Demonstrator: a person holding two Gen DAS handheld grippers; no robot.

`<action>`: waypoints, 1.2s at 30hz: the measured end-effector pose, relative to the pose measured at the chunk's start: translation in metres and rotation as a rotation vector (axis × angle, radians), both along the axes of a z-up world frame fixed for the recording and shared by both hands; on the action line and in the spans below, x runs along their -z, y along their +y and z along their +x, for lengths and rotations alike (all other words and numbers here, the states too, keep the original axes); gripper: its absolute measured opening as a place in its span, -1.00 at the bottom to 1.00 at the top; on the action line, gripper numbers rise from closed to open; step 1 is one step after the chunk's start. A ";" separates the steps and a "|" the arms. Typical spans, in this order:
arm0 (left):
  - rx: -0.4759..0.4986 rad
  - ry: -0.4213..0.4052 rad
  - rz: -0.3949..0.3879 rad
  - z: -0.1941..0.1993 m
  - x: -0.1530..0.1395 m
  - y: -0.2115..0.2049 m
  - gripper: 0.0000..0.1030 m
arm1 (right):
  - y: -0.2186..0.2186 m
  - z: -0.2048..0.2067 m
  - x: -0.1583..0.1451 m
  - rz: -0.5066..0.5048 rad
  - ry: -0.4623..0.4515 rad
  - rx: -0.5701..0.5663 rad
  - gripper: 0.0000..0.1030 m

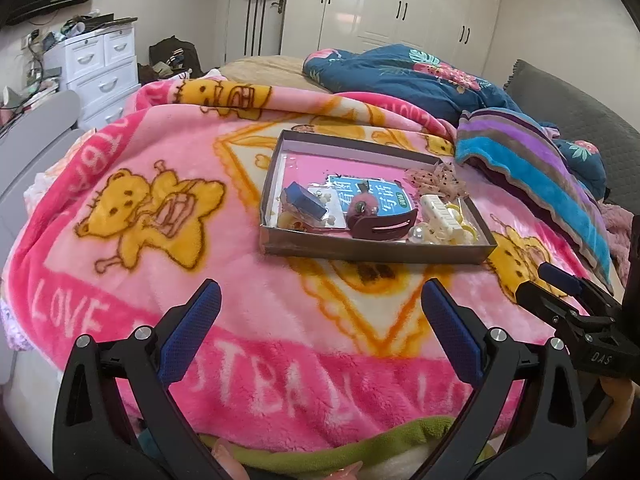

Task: Organize jewelry

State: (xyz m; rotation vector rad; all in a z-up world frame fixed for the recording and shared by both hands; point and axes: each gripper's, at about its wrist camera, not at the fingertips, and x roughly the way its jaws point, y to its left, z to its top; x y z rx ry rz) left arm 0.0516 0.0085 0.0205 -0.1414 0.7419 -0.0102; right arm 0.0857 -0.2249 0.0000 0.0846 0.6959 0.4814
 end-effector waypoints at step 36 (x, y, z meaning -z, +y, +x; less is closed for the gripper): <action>0.017 0.003 -0.001 -0.001 -0.001 -0.001 0.82 | 0.001 0.001 0.003 0.000 0.006 0.000 0.92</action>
